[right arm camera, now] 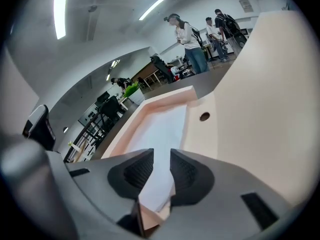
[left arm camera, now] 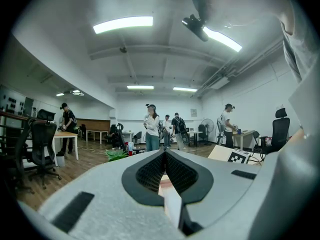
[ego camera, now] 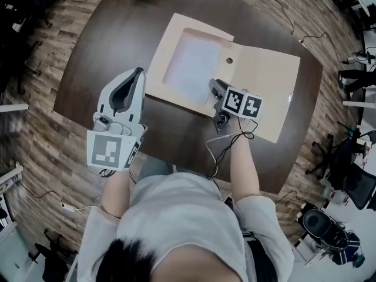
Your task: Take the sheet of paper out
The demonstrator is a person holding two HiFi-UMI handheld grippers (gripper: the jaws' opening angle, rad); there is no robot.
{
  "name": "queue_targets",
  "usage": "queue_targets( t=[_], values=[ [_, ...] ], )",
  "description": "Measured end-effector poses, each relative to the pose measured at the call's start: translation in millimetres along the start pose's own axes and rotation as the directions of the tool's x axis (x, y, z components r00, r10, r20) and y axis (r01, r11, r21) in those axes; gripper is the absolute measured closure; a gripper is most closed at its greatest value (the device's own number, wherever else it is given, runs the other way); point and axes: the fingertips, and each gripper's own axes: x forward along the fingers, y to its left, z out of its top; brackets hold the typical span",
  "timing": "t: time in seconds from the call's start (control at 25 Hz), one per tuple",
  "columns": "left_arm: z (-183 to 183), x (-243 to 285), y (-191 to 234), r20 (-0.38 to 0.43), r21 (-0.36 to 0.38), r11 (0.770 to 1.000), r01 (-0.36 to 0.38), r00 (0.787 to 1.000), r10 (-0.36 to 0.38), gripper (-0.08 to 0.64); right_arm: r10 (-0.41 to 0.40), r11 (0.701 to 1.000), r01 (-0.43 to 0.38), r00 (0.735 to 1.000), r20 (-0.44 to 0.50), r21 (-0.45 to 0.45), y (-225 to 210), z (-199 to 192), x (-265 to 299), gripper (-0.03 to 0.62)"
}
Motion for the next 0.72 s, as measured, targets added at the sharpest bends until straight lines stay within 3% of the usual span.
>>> queue_targets(
  t=[0.72],
  values=[
    [-12.8,7.1,18.8,-0.034,0.000,1.000,-0.025,0.999,0.025,0.563,0.004,0.985,0.006,0.998,-0.061,0.174,-24.4,-9.2,34.3,0.463]
  ],
)
